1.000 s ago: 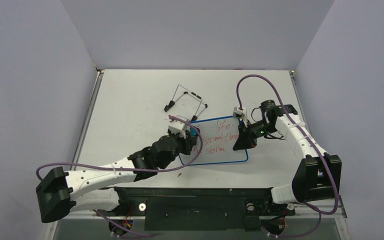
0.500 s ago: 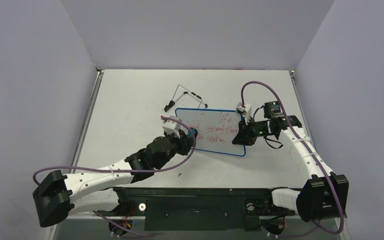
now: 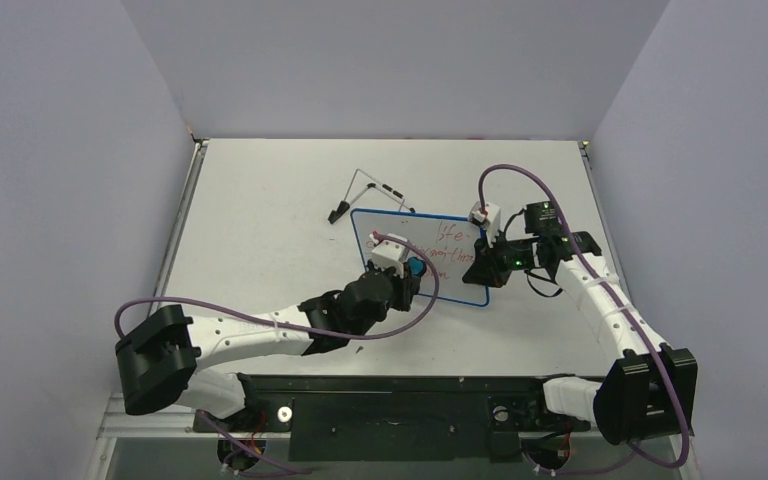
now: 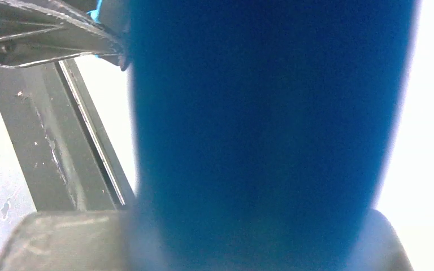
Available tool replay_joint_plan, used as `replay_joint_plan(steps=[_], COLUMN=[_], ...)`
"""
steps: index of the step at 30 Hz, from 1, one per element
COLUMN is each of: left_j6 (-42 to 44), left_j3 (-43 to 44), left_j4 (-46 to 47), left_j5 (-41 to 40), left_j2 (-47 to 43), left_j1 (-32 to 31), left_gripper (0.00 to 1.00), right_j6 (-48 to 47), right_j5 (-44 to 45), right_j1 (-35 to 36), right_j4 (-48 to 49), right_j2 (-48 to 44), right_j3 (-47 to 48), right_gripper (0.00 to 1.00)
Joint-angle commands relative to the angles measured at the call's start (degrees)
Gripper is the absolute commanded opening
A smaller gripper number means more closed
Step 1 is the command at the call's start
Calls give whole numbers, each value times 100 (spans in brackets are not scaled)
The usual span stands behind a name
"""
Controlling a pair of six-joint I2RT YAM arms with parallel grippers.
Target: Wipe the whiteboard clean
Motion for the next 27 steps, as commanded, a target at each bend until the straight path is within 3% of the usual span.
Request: replay_joint_plan(steps=[1,15,27], left_j6=[388,29,428], left_j3=[294,180,1299], left_j4=[447,416,53], left_j5=[-278,-142,-350], left_j2=[51,-76,634], left_j1=[40,163,375], left_gripper=[0,0,0], right_j6=[-264,-302,-275], right_j5=[-54,-76,-63], right_j1=[166,681,721], right_j4=[-76,-90,-99], right_j2=[62,233,272], right_j3=[156,140,188], right_gripper=[0,0,0])
